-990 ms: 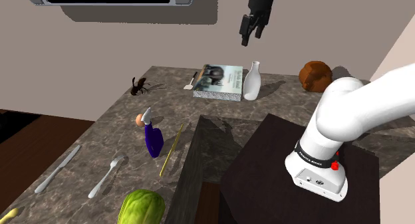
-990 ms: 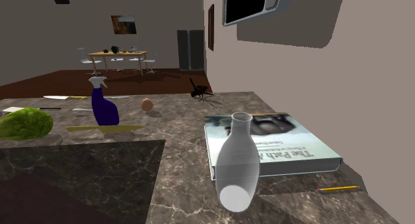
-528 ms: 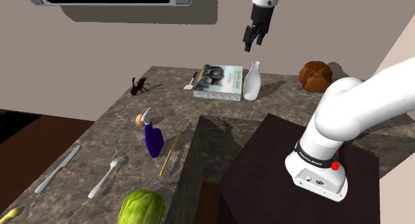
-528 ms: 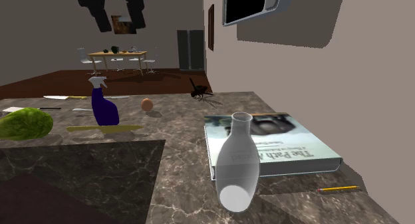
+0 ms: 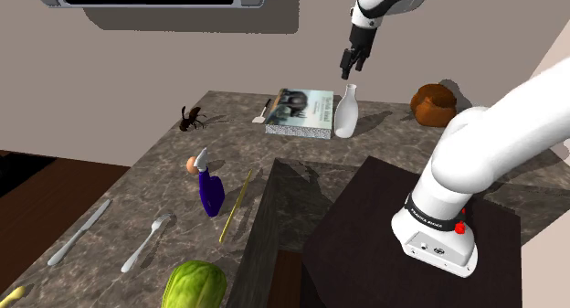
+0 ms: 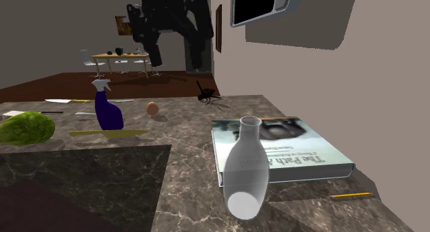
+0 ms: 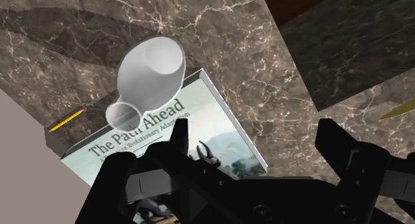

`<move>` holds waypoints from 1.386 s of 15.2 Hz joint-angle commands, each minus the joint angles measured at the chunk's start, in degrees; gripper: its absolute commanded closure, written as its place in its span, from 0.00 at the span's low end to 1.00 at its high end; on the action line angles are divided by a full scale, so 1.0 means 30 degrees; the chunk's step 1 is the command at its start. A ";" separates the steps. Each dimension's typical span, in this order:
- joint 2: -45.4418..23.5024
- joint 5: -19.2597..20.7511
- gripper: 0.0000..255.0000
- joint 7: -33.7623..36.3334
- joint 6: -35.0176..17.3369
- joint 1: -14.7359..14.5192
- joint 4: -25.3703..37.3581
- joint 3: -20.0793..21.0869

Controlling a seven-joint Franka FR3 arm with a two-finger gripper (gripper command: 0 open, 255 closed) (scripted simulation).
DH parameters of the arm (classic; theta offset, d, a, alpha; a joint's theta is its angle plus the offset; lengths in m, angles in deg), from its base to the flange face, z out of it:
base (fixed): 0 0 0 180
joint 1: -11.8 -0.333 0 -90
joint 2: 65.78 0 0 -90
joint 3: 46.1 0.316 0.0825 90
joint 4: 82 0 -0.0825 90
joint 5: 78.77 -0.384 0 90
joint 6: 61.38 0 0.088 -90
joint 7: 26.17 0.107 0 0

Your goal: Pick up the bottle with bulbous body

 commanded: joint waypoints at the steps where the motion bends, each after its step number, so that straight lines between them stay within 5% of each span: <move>1: -0.1031 -0.0160 0.00 -0.0886 -0.0872 -0.0034 0.0207 -0.0896; 7: -0.4993 -0.1969 0.00 -0.4190 -0.3189 -0.0558 0.1613 -0.3741; 12: -0.9208 -0.5564 0.00 -0.8086 -0.4477 -0.0873 0.3477 -0.5728; 21: -1.0819 -0.7319 0.00 -0.9455 -0.6278 -0.0706 0.2756 -0.5653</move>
